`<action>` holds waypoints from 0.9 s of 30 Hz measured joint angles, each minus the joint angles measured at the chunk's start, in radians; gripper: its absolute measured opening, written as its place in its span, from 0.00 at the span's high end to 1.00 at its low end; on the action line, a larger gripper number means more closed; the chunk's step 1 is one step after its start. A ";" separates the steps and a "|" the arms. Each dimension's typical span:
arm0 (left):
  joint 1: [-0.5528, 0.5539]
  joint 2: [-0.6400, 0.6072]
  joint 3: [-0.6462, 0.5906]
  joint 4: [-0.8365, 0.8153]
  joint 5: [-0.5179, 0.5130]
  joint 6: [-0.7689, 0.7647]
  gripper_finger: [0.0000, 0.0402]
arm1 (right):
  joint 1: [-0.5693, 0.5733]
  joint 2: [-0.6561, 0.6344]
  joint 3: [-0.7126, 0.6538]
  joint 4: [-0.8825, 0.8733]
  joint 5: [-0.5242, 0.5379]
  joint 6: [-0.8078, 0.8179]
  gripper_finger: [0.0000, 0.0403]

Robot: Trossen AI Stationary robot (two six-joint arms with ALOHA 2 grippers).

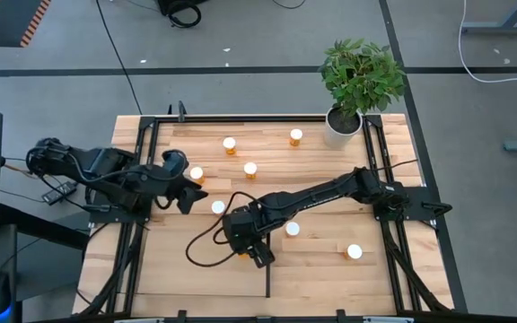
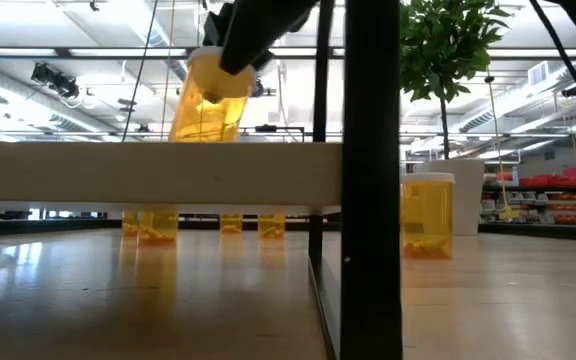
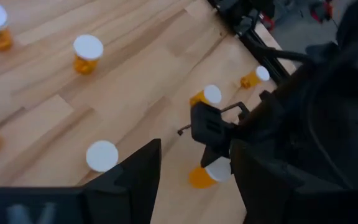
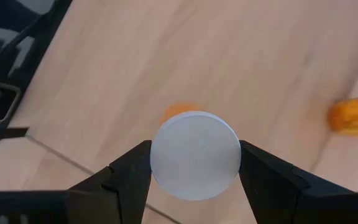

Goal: Pick and place medicine bottles onto shelf by color
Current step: Put the orange pill bottle on the shelf

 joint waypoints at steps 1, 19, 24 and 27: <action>0.002 0.009 0.001 0.011 -0.001 -0.020 0.51 | 0.003 0.000 -0.003 -0.011 0.000 -0.006 0.43; 0.005 0.068 0.000 0.028 0.001 -0.095 0.56 | 0.007 0.006 0.038 -0.081 0.064 -0.026 0.43; 0.005 0.068 0.000 0.028 0.001 -0.092 0.57 | -0.004 0.007 0.038 -0.129 0.068 0.054 0.43; 0.004 0.068 0.000 0.028 0.007 -0.088 0.57 | -0.008 0.008 0.039 -0.230 0.060 0.108 0.43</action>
